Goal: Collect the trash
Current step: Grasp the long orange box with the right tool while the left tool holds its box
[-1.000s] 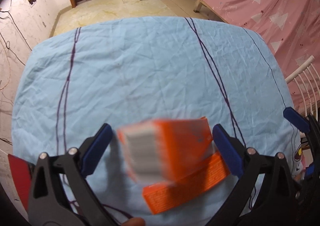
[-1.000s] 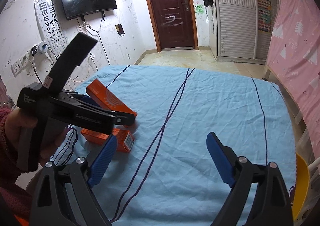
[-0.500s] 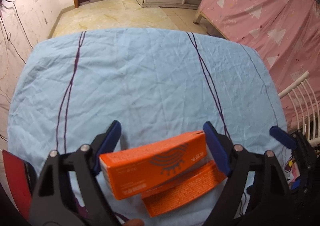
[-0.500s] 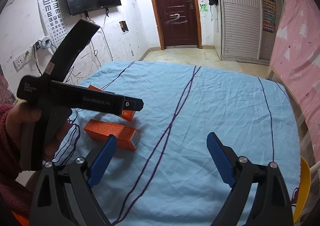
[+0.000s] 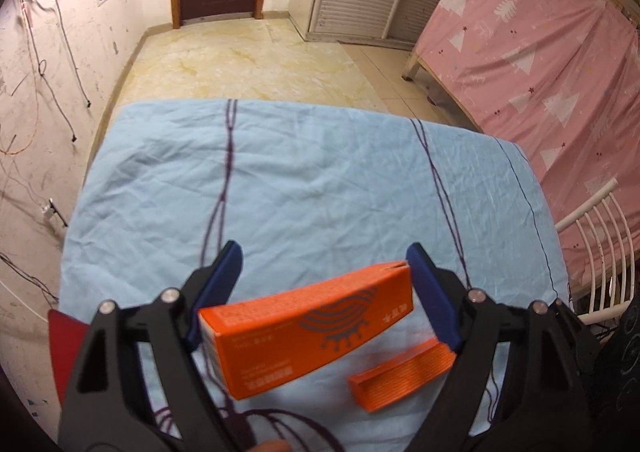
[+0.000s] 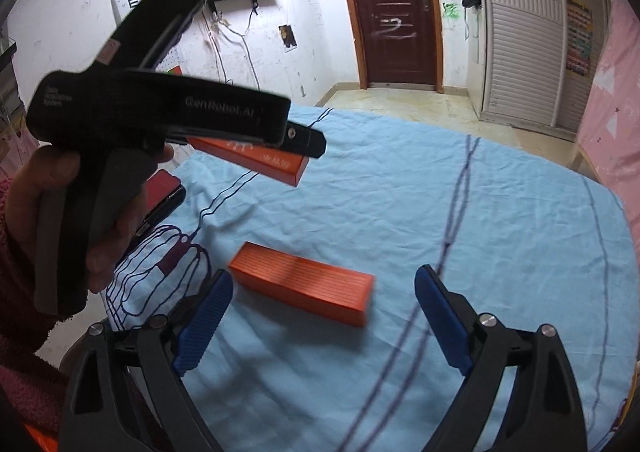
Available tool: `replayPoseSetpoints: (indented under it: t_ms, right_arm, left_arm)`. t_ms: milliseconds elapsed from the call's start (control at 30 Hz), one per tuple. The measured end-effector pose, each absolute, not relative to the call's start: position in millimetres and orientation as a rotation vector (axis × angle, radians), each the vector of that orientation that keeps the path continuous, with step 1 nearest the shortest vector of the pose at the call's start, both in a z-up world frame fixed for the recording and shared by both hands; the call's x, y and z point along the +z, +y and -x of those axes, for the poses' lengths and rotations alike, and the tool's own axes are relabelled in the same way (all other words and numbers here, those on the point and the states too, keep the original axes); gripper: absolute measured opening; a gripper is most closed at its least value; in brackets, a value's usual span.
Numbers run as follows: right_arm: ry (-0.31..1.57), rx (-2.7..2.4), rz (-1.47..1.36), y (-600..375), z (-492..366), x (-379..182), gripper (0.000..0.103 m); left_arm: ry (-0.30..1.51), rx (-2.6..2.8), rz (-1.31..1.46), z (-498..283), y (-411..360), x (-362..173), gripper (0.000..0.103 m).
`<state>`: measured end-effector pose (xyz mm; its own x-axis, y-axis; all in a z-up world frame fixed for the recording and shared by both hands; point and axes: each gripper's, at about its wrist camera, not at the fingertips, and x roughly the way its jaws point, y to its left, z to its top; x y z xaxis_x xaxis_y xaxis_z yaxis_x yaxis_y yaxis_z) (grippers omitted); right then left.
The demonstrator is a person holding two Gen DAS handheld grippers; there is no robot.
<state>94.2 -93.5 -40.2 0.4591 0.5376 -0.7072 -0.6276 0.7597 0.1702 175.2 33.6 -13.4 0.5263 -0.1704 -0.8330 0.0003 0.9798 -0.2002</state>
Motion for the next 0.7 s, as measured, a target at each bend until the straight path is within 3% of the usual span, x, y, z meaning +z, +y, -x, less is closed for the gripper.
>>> replayPoseSetpoints:
  t_ms: [633,700]
  right_arm:
    - [0.905,0.609,0.232,-48.0,-104.0,-62.8,0.092]
    - [0.907,0.615,0.229,-48.0,-104.8,-62.8,0.088]
  left_arm:
    - [1.008,-0.113,0.222,-169.1,62.1,-20.4,0.080]
    - [1.009,-0.111,0.221,-168.6,62.2,-21.0,0.080]
